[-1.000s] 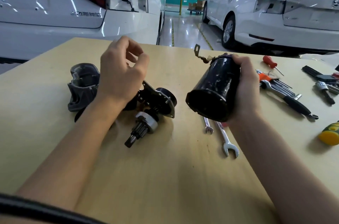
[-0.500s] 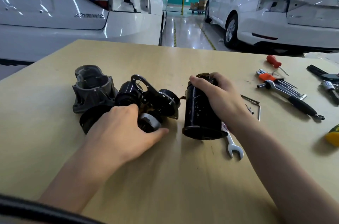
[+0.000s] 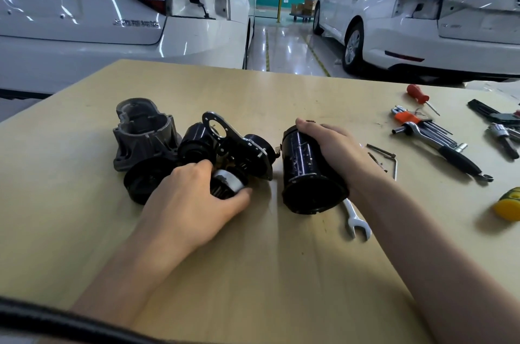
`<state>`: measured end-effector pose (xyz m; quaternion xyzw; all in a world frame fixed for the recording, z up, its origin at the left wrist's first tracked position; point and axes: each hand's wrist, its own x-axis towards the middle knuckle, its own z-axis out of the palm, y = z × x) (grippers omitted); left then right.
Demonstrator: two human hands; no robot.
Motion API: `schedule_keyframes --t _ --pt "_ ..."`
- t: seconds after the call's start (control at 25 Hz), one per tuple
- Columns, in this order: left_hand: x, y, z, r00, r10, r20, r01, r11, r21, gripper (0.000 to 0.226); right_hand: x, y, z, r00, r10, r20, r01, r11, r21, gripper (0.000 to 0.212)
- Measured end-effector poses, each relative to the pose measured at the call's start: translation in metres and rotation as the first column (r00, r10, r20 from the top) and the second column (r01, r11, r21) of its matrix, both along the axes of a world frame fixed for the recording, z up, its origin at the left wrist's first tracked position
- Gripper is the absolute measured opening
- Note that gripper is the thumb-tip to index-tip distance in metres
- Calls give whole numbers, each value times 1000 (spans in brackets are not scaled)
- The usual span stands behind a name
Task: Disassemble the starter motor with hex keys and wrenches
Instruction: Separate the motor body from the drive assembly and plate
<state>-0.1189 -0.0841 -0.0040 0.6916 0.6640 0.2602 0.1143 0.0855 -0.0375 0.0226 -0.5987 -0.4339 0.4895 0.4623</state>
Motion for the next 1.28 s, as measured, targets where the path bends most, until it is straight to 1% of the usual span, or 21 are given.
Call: schedule_keyframes --t 0.12,0.24,0.36,0.44,0.52,0.6,0.64,0.72,0.76,0.8,0.88,0.96,1.04,1.16,1.28 --pt "-1 -2 -3 1000 -16 -4 16 1000 18 52 0 4 -1 999 5 31 -4 1000 -26 32" --pt "-3 0 -5 999 -34 -20 35 999 41 51 -1 7 -5 995 -30 93 32 999 -28 33" --pt "-2 1 -8 998 -56 -40 58 996 67 51 -3 10 -8 989 -41 139 43 999 -13 40" --pt "-4 1 -10 998 -69 -11 69 992 102 51 -4 9 -8 986 -36 162 41 999 -27 43" --pt "-6 0 -11 993 -86 80 76 991 110 58 -3 9 -7 987 -24 159 29 999 -30 37" --pt "-9 0 -10 962 -130 238 116 991 71 66 0 7 -6 988 -17 151 16 1000 6 27" --pt "-9 -1 -8 923 -164 348 152 986 62 66 1 7 -5 987 -20 157 11 998 54 23" --pt "-9 -3 -5 797 -247 551 228 968 106 57 2 3 0 984 -56 171 19 977 210 20" --pt "-7 -4 -4 747 -295 596 256 955 151 51 3 1 4 988 -57 145 9 951 310 21" --pt "-6 -5 -2 715 -344 609 281 938 200 45 3 -2 8 994 -13 105 -30 915 401 24" --pt "-2 -10 0 681 -429 594 309 903 298 33 3 -11 15 980 178 86 -197 836 513 31" --pt "-1 -10 -2 689 -485 539 322 871 372 29 1 -21 19 927 322 193 -375 772 513 35" --pt "-1 -9 -4 723 -516 460 328 842 429 32 -2 -30 21 875 400 274 -485 728 486 42" --pt "-4 -7 -5 754 -538 377 334 808 486 32 -5 -35 24 844 446 296 -534 663 524 56" --pt "-4 -5 -7 736 -592 328 374 760 532 26 -4 -37 30 835 434 338 -546 577 608 63"
